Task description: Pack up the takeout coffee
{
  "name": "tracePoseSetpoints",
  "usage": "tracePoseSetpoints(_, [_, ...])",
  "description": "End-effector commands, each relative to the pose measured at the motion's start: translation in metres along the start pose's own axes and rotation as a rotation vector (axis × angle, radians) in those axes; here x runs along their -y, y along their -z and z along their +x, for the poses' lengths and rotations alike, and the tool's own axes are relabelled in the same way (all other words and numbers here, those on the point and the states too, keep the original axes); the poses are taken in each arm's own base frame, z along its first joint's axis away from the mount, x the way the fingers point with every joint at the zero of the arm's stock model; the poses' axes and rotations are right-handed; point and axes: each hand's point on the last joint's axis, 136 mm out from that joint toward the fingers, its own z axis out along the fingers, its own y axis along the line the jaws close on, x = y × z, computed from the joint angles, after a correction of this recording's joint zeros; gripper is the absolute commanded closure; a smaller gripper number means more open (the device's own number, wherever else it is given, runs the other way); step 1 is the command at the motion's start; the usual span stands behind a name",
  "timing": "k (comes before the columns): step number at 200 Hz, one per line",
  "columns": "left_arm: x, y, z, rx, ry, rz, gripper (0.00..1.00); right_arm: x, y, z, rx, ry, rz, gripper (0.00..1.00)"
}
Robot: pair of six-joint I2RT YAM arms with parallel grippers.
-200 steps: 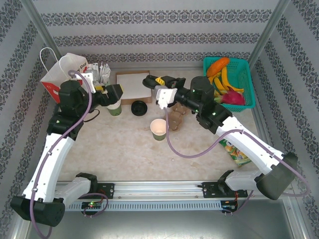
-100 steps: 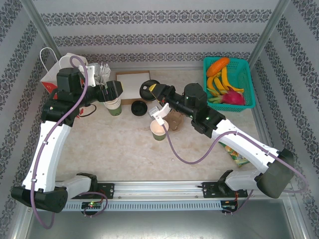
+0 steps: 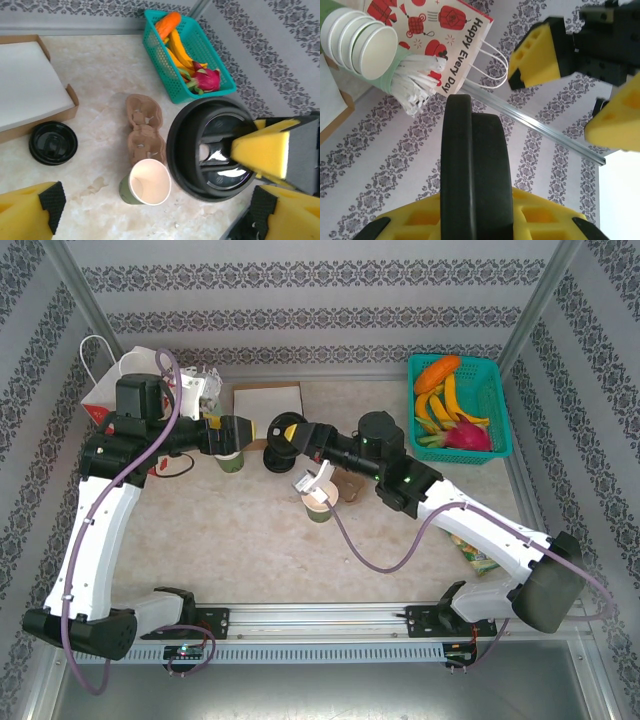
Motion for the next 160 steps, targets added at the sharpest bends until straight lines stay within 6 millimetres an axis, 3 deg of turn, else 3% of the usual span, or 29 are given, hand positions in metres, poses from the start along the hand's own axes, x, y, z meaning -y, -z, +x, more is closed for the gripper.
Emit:
tracePoseSetpoints(1, [0.020,-0.006,0.004,-0.047,0.004,0.114,0.09,0.006,-0.003,-0.006,0.008,0.196,0.016,0.88])
tracePoseSetpoints(69, [0.022,-0.014,0.015,-0.176,0.004,0.066,0.41,0.007,-0.009,-0.012,-0.010,0.232,-0.017,0.87])
tracePoseSetpoints(106, [0.024,-0.020,0.024,-0.224,-0.008,0.062,0.46,0.010,-0.011,-0.012,-0.022,0.243,-0.018,0.88])
tracePoseSetpoints(125, [0.021,-0.023,0.028,-0.256,-0.030,0.037,0.55,0.012,-0.011,-0.014,-0.022,0.251,-0.012,0.88])
tracePoseSetpoints(160, [0.018,-0.029,0.031,-0.298,-0.055,0.033,0.56,0.015,-0.013,-0.017,-0.018,0.256,-0.006,0.88])
